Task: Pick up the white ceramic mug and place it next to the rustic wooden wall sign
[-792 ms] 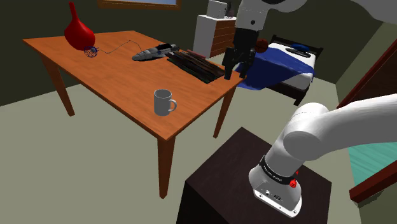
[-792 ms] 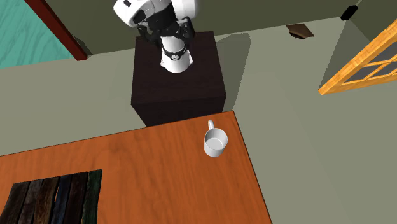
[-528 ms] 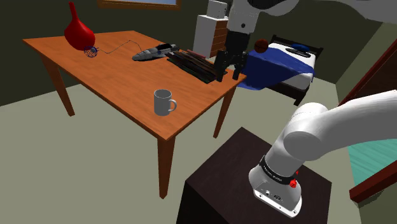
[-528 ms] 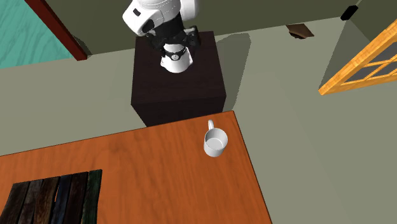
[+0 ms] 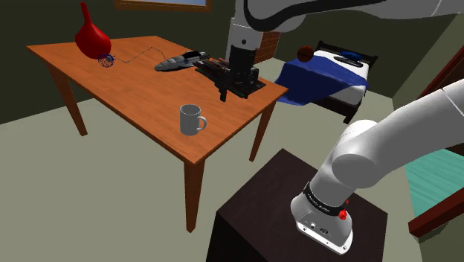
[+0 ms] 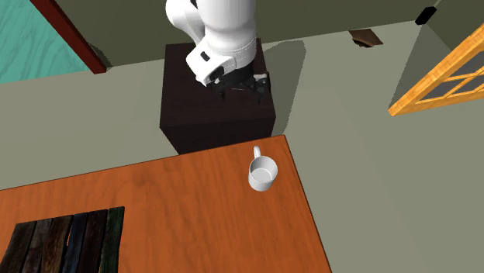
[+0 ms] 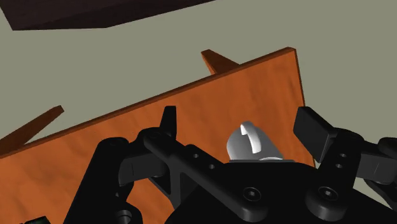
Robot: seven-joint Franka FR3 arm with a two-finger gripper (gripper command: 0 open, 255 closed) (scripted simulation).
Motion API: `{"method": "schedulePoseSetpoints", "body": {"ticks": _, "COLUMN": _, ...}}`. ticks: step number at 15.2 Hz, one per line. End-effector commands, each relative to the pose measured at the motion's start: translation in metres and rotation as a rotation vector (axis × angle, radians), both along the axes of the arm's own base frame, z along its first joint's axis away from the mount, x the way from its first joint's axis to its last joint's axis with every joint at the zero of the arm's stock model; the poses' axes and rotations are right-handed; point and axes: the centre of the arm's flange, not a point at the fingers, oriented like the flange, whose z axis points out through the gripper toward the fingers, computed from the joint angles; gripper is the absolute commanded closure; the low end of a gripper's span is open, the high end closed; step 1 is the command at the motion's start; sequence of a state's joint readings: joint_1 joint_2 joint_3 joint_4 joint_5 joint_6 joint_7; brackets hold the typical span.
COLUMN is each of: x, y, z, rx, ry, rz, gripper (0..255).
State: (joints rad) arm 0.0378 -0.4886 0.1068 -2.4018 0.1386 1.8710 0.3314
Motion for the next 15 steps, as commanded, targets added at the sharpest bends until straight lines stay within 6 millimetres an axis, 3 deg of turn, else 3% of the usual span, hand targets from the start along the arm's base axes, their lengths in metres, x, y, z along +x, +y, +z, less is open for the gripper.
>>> {"method": "schedulePoseSetpoints", "body": {"ticks": 1, "x": 0.016, "y": 0.015, "z": -0.013, "rx": -0.013, "ry": -0.015, "rz": -0.017, "gripper": 0}}
{"method": "schedulePoseSetpoints", "body": {"ticks": 15, "x": 0.155, "y": 0.101, "z": -0.086, "rx": -0.112, "ry": -0.108, "rz": -0.129, "gripper": 0}}
